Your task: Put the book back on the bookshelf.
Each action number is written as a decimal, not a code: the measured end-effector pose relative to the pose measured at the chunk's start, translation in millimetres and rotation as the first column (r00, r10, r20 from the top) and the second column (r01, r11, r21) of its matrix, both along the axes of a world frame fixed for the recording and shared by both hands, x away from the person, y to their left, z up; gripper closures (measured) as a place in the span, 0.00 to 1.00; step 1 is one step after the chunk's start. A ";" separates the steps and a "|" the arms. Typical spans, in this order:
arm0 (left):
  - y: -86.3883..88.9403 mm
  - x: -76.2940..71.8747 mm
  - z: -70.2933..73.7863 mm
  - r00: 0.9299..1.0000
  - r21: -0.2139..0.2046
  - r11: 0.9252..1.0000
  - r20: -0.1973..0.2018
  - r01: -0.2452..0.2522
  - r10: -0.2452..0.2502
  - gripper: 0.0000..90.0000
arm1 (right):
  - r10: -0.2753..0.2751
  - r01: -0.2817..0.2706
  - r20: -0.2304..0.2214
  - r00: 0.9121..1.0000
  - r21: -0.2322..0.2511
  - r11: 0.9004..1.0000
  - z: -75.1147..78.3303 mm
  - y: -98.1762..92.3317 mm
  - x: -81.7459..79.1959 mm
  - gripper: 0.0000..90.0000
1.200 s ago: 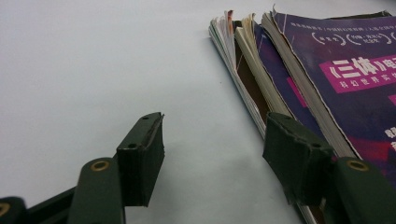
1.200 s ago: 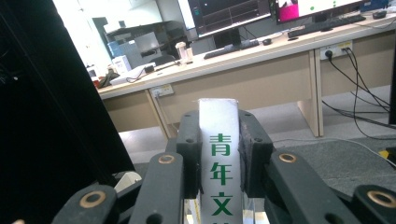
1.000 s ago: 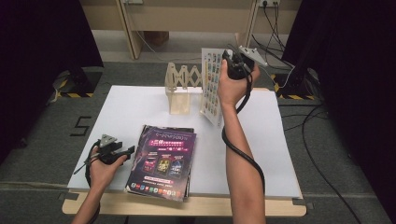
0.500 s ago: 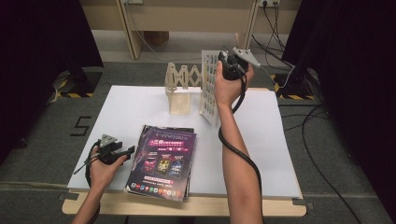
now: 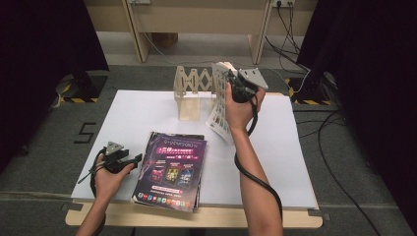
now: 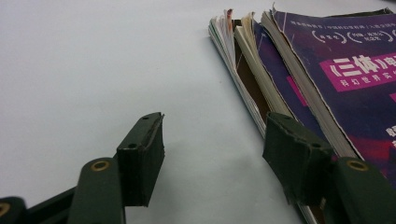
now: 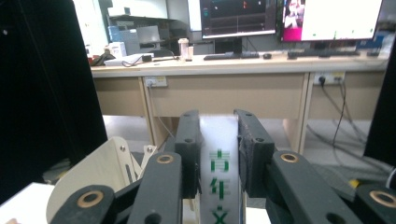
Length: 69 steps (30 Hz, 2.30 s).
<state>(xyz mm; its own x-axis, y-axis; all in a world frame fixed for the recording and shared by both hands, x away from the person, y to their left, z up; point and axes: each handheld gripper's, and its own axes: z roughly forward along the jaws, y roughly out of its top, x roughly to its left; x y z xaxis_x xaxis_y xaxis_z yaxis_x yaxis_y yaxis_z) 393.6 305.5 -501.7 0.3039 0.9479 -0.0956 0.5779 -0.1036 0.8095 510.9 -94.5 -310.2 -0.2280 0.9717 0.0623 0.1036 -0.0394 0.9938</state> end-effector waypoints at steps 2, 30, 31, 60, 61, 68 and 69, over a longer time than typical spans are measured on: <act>-0.2 -0.1 -0.1 1.000 -0.002 1.000 0.004 0.000 0.000 0.42 | 0.008 -0.008 0.016 1.000 -0.015 1.000 -3.2 -0.6 -7.5 0.81; 1.0 -0.5 0.1 1.000 -0.012 1.000 0.003 -0.001 0.001 0.42 | 0.056 -0.058 -0.161 0.985 -0.007 0.998 -14.8 -43.5 -43.2 0.69; 1.1 -0.4 0.2 1.000 -0.013 1.000 0.001 -0.001 0.001 0.42 | 0.058 -0.060 -0.162 0.985 -0.009 0.998 -15.0 -43.5 -41.6 0.69; 0.9 -0.5 -0.1 1.000 -0.013 1.000 0.007 0.002 -0.002 0.41 | 0.071 -0.071 -0.320 0.945 0.012 0.997 -13.9 -48.2 10.2 0.82; 1.0 -0.5 -0.1 1.000 -0.014 1.000 0.007 0.001 -0.001 0.41 | 0.066 -0.067 -0.317 0.946 0.009 0.998 -13.2 -48.1 8.9 0.82; 1.1 -0.3 -0.1 1.000 -0.016 1.000 0.005 0.002 -0.002 0.41 | 0.063 -0.055 -0.225 0.972 0.043 0.998 -1.7 -40.5 -11.7 0.83; 1.6 -0.6 0.0 1.000 -0.018 1.000 0.006 0.002 -0.002 0.41 | 0.060 -0.052 -0.213 0.975 0.040 0.998 -0.8 -39.9 -12.3 0.83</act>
<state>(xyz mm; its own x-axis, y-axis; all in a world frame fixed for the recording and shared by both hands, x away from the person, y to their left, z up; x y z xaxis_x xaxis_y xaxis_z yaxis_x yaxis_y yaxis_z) 393.1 307.1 -501.7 0.3065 0.9455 -0.1105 0.5729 -0.0905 0.8146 498.6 -134.4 -311.0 -0.2599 0.9541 0.1487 0.3171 -0.0612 0.9464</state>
